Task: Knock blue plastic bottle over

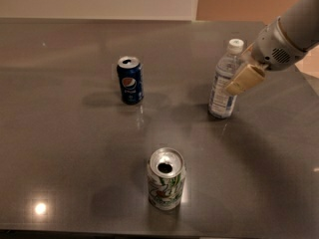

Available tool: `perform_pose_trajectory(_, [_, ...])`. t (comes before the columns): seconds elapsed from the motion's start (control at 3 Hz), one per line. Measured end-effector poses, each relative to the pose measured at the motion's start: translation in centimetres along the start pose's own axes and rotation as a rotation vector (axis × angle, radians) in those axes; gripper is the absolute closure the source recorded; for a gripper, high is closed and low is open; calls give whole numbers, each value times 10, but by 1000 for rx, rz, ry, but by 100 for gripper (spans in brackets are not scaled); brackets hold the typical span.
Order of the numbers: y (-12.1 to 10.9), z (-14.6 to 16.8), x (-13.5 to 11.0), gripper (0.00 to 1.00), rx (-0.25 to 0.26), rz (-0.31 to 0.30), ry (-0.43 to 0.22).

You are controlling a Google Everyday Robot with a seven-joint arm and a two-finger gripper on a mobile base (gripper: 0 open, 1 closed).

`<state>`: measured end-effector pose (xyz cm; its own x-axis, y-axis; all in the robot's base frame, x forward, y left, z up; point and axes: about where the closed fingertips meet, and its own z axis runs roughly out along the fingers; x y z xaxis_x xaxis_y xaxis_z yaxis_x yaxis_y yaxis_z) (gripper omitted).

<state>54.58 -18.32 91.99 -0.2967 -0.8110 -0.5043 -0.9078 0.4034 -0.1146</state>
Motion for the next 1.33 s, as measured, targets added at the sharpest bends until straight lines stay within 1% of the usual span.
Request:
perform_pose_trajectory(0.33, [-4,-5,-7,87,16,-12,56])
perform_pose_trajectory(0.67, [-13,-10,-9,100,29,-46,192])
perform_pose_trajectory(1.0, [-21,-14,-4,100,26,-93,345])
perform_pose_trajectory(1.33, [-29,-22,2,100,38,-136,474])
